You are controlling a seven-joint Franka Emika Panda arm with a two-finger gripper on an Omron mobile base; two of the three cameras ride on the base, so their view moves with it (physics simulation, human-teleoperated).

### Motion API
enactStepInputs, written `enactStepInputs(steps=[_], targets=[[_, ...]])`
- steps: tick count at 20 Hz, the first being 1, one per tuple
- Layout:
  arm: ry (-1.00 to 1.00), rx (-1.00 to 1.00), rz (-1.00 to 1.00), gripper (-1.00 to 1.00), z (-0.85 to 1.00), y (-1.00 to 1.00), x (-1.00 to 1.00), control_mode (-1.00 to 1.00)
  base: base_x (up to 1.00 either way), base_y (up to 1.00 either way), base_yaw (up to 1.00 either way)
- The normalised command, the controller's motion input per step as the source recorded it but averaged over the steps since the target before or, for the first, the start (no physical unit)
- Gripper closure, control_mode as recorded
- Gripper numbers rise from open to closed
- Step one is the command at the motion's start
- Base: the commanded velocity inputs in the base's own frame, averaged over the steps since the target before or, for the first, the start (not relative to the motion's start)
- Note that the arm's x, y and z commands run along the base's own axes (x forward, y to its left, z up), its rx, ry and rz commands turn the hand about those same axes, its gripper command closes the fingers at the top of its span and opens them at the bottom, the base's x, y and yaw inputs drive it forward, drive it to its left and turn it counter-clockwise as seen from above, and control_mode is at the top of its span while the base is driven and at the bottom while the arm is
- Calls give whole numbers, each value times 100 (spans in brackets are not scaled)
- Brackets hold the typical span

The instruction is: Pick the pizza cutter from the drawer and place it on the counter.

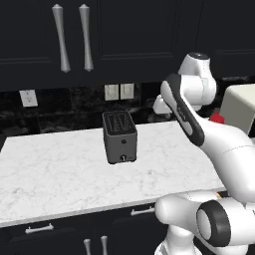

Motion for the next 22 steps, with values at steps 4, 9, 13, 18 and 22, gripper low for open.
enactStepInputs(steps=[4, 9, 13, 18, 22], targets=[[0, 0, 4, -100, -4, -41, 3, -100, 0, 0, 0], [0, 8, 2, -100, -25, -99, -23, -100, 0, 0, 0], [0, 8, -2, -100, -41, -100, -49, -100, 0, 0, 0], [3, 8, -9, -100, -44, -79, -61, -100, 0, 0, 0], [0, 12, -20, -100, -52, -46, -94, -100, 0, 0, 0]])
